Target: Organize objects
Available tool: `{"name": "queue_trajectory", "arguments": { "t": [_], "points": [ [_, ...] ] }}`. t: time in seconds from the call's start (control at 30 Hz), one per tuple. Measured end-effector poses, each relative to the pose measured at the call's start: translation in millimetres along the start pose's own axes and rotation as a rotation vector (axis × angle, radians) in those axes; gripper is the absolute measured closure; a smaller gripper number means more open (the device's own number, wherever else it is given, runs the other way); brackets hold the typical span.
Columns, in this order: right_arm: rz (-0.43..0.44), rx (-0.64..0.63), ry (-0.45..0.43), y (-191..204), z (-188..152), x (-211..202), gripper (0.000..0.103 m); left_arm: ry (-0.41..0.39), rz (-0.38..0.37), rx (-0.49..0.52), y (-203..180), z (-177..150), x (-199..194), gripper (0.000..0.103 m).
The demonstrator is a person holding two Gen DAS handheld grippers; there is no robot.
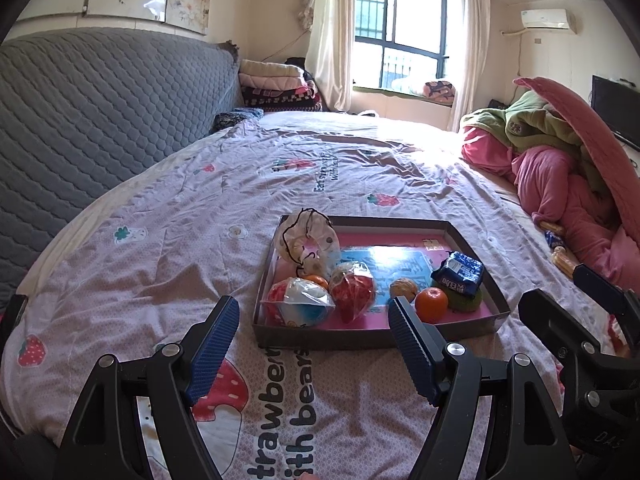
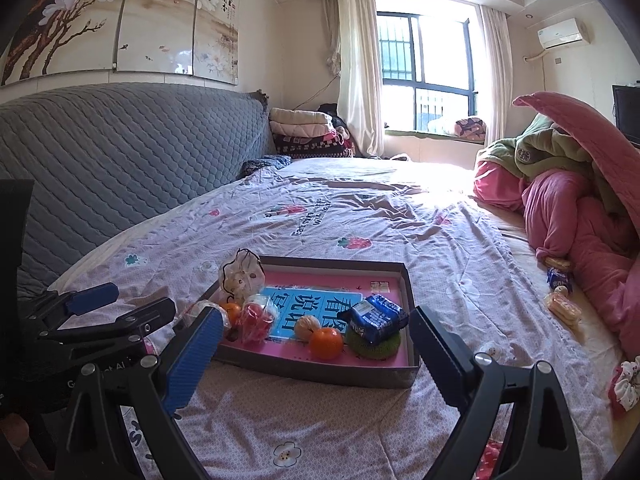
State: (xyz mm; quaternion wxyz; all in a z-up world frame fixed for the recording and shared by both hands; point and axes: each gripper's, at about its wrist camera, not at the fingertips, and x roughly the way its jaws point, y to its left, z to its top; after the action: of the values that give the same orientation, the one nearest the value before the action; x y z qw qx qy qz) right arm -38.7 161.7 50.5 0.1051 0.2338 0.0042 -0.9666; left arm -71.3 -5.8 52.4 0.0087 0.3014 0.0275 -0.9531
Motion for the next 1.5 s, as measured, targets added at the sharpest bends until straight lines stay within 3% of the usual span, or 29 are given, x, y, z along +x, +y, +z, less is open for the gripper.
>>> {"name": "queue_trajectory", "arguments": {
  "t": [0.9,1.5],
  "points": [
    [-0.073,0.027,0.156,-14,-36,35,0.009,0.089,0.009,0.016,-5,-25,28,0.025],
    [-0.070,0.002,0.176,-5,-57,41,0.009,0.126,0.007,0.027,-6,-44,48,0.025]
  ]
}}
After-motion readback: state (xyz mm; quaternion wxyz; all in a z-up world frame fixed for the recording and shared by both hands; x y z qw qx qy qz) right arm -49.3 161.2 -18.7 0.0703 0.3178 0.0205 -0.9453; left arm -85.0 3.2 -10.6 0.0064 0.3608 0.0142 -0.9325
